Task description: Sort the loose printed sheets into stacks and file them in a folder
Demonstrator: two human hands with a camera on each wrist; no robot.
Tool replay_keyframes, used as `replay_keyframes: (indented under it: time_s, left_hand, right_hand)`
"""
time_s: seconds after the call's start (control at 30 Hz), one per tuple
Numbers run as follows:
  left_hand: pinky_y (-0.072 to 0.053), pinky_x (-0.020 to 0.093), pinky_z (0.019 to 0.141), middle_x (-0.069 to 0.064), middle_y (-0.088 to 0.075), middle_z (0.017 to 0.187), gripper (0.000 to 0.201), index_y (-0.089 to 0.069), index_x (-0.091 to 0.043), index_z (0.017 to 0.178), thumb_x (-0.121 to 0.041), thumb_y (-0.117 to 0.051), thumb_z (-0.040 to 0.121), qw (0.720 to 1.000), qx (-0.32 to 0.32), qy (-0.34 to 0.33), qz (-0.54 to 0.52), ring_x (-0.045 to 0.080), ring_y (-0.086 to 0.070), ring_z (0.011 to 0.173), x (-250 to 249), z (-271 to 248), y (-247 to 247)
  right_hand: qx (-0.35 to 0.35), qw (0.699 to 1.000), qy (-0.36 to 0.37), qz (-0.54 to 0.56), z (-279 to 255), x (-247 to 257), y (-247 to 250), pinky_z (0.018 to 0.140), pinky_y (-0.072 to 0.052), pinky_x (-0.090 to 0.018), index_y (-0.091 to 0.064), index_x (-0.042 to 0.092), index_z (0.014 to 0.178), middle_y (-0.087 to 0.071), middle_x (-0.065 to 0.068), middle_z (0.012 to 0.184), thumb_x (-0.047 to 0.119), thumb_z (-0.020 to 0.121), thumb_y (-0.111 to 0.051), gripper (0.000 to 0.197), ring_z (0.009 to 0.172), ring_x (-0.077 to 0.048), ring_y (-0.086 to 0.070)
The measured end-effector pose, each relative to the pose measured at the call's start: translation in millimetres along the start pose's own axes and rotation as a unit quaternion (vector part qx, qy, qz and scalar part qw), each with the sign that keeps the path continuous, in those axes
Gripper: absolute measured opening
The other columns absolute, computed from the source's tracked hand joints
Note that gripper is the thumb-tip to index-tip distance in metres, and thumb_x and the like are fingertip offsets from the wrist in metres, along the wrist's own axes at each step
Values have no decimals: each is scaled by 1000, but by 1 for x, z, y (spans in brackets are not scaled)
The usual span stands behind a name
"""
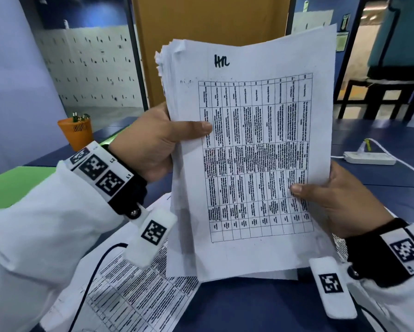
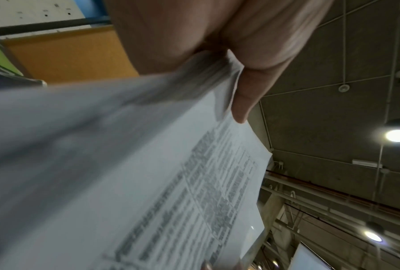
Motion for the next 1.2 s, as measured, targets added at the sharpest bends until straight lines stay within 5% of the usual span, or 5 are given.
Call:
replay_keyframes:
  time_s: [0.3,0.4,0.53,0.93,1.2]
  left_hand:
    - [-53,57,102,20,-73,120,64,-54,3,136,4,-71,74,987,-125,-100,-18,37,-71,112,1,3,-8]
    - [-54,56,101,17,-75,112,63,-55,4,134,1,-72,74,983,-141,-113,-10,34,-72,109,-3,3,-10]
    - [-53,61,100,24,-72,118,64,-54,3,135,1,-72,74,984,-142,-110,-9,42,-70,112,-5,2,-11]
    - [-54,61,100,23,-73,118,58,-61,2,130,2,-69,73,988,-128,-87,-5,43,-69,112,1,-4,-10]
    - [-52,65,99,26,-70,124,57,-59,1,132,0,-69,76,992,-111,-60,-19,51,-64,115,16,-12,-8]
  right_hand:
    - [-26,987,96,-130,-12,16,-22,113,-37,-35,-58,59,107,-63,0,125,20,94,-63,42,126,-13,-53]
    - [-31,990,109,-80,-15,21,-24,79,-42,0,-56,18,121,-72,26,89,5,98,-55,27,90,14,-63]
    - [-36,984,148,-87,-17,28,-28,72,-43,1,-49,5,122,-66,38,87,-6,96,-51,29,84,15,-63]
    - [-55,991,113,-54,-13,22,-25,70,-55,-16,-47,27,114,-75,13,92,-24,82,-55,60,84,-5,-72]
    - [-88,991,-19,101,-3,6,-25,101,-44,-63,-62,13,110,-73,-12,103,-16,84,-48,42,107,-40,-65]
Point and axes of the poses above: each hand's wrist, its own z-axis towards the middle knuckle, its own y-axis out of the back of the hand, x = y × z, the point moved 2 cm from there along z, towards the middle knuckle
